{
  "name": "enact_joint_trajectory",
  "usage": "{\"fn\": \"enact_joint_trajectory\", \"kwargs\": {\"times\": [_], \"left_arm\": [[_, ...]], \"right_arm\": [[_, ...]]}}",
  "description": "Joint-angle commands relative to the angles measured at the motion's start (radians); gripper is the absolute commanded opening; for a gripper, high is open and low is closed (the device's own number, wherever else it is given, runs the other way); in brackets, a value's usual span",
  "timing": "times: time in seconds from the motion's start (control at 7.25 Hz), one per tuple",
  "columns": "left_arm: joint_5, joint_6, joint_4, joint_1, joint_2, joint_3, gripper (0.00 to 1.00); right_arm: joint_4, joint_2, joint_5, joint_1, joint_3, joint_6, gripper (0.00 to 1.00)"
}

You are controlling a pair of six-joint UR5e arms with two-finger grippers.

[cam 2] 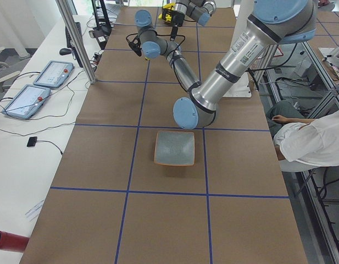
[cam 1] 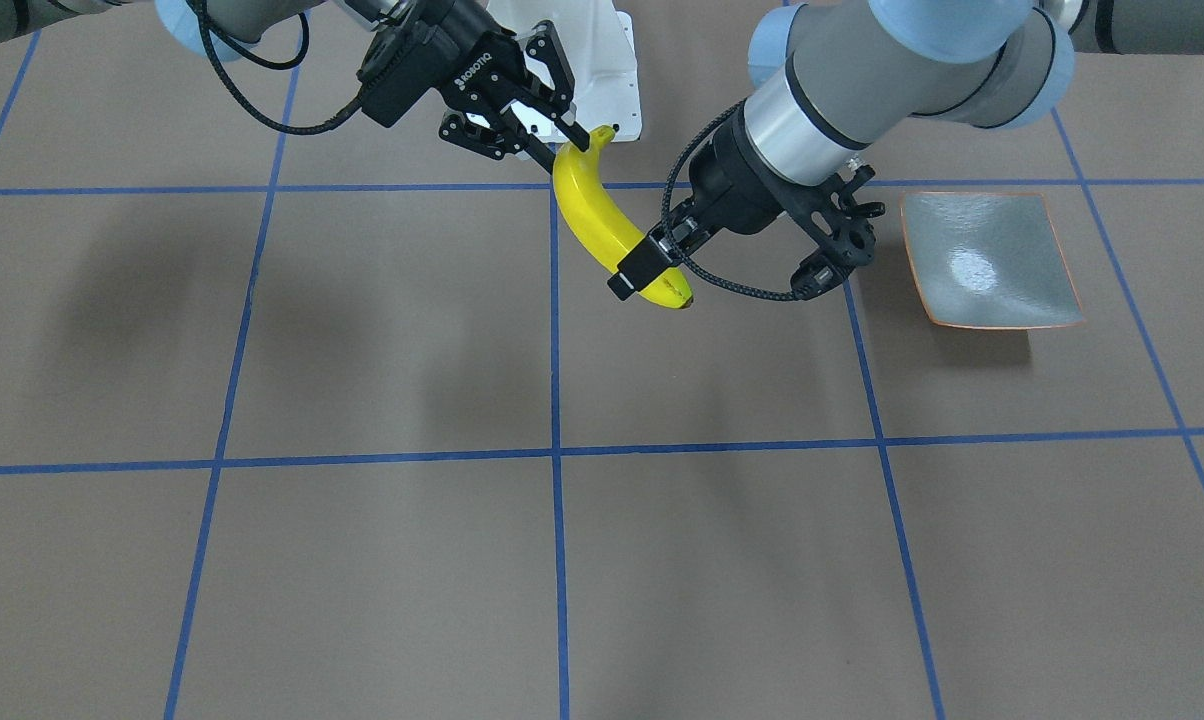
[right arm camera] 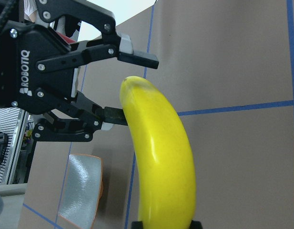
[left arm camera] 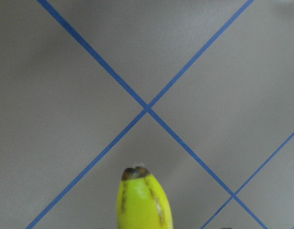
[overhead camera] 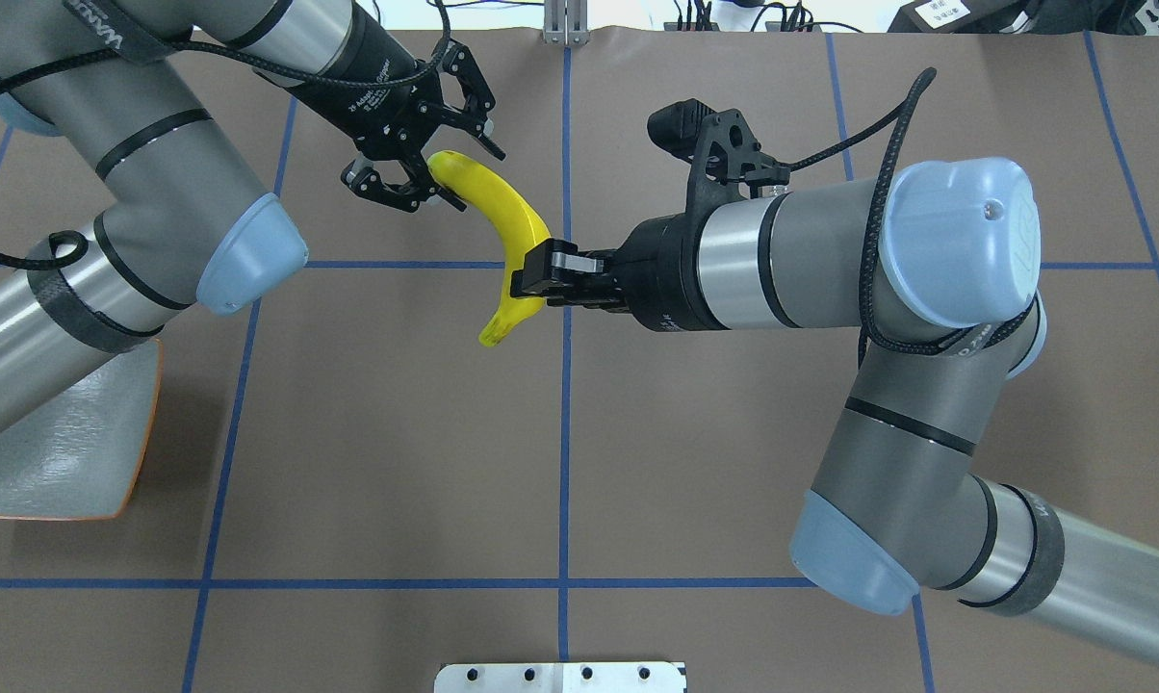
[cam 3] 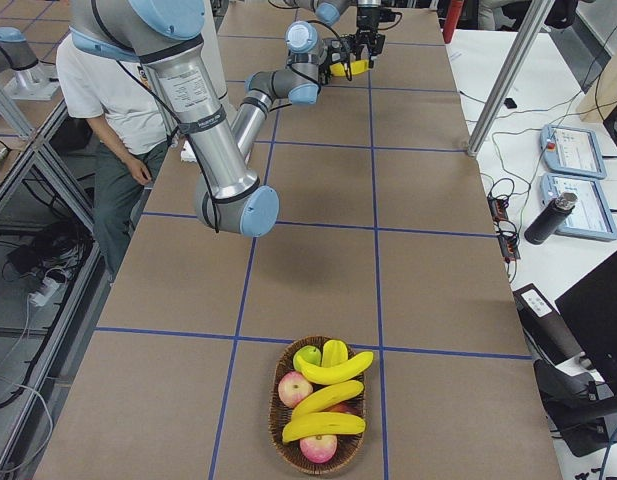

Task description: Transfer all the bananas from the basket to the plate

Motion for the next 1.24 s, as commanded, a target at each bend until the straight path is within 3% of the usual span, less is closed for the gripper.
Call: {"fn": "enact_joint_trajectory", "kwargs": {"times": [0.0, 0.14, 0.28, 0.69, 0.83, 1.1], "left_arm": [[0.0, -0.003, 0.0, 0.0, 0.0, -0.002, 0.0], [0.0, -0.003, 0.0, 0.0, 0.0, -0.002, 0.0], [0.0, -0.001, 0.0, 0.0, 0.003, -0.002, 0.0], [-0.002, 0.014, 0.005, -0.004, 0.012, -0.008, 0.0], [-0.008, 0.022, 0.005, -0.008, 0.07, -0.052, 0.0], [-0.008, 0.223, 0.015, -0.043, 0.3, -0.207, 0.0]], "right_arm": [[0.0, 0.001, -0.025, -0.009, 0.002, 0.016, 0.0], [0.002, 0.003, -0.025, -0.009, 0.004, 0.016, 0.05], [0.002, 0.003, -0.027, -0.007, 0.005, 0.016, 0.98], [0.066, -0.045, -0.025, 0.005, 0.023, 0.016, 1.0], [0.074, -0.098, -0.022, 0.02, 0.052, 0.013, 1.0], [0.08, -0.187, -0.016, 0.08, 0.06, 0.004, 1.0]]}}
